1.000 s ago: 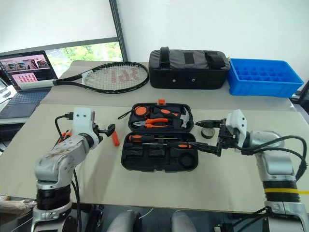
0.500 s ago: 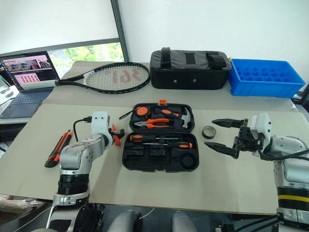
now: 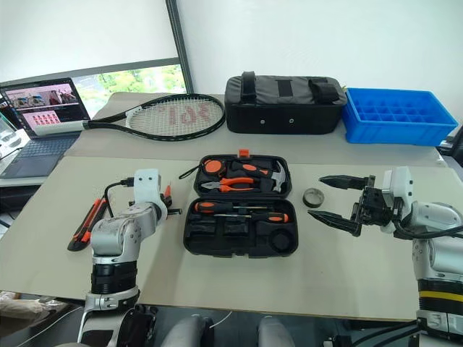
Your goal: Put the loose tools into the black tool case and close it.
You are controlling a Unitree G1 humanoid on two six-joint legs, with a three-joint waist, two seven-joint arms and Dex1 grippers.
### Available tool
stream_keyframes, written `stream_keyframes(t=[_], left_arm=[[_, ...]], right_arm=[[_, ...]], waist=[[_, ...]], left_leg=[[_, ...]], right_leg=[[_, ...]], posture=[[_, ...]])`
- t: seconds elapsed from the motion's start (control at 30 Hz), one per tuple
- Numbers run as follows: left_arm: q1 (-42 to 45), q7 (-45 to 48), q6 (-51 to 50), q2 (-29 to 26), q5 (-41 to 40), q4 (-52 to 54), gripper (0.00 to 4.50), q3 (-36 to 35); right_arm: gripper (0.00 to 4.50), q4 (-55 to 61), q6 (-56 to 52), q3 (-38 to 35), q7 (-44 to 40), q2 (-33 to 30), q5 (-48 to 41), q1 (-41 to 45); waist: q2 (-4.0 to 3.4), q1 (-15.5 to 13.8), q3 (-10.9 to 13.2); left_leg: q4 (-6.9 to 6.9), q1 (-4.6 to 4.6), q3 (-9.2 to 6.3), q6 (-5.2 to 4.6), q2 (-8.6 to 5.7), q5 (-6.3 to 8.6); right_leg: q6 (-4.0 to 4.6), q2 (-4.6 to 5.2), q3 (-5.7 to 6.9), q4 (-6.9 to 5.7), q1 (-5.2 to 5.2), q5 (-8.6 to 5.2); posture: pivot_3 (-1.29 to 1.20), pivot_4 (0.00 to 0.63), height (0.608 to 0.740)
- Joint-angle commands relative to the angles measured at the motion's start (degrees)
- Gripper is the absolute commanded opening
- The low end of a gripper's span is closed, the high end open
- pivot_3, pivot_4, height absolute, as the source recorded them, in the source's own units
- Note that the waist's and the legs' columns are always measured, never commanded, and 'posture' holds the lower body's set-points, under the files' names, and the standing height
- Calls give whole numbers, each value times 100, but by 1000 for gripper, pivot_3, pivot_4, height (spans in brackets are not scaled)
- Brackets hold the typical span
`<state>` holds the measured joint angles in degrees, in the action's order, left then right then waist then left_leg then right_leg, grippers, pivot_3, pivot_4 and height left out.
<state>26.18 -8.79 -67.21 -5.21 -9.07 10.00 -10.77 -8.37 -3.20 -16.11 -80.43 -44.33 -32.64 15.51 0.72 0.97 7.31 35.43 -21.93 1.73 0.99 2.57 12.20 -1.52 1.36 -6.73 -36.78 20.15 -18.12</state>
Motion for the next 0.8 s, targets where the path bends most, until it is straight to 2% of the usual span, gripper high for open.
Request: stream_keyframes(t=[0.03,0.2,0.33,0.43,0.63,0.8], left_arm=[[-181,-45,-57,-59,109,217,415,-167],[-360,106,149,-235,26,596,415,-430],[-382,970,1193,-760,-157,834,415,-170],[-414,2297,2066,-1351,-470,1001,415,230],[-633,5423,3923,-2928,-791,1031,415,1349],[-294,6845,4921,-3431,-604,620,415,2100]], right_arm=[[4500,154,-65,-150,-92,-144,-190,125],[4500,215,-194,-151,-204,-140,-303,130],[4500,245,-284,-189,-281,-151,-416,86],[4500,294,-325,-238,-355,-160,-502,-6],[4500,371,-358,-356,-470,-191,-652,-209],[4500,409,-418,-387,-544,-284,-625,-455]], waist=[[-1,7,0],[0,16,0],[0,-7,1],[-6,-32,-3],[-24,-25,-13],[-20,-6,-10]], left_leg=[[0,0,0,0,0,0],[-1,0,0,5,1,-3],[-1,-2,-1,12,1,-7],[-1,-5,0,18,0,-10],[-20,-5,6,22,-2,-12],[-20,-4,9,20,3,-13]], right_leg=[[0,0,0,0,0,0],[0,-1,-1,-1,1,0],[0,-1,3,-1,1,0],[0,2,4,3,1,0],[-1,4,1,18,0,0],[0,-2,-3,17,1,-1]], posture=[[0,150,707],[0,150,707],[0,150,707],[0,150,707],[0,150,707],[0,150,707]])
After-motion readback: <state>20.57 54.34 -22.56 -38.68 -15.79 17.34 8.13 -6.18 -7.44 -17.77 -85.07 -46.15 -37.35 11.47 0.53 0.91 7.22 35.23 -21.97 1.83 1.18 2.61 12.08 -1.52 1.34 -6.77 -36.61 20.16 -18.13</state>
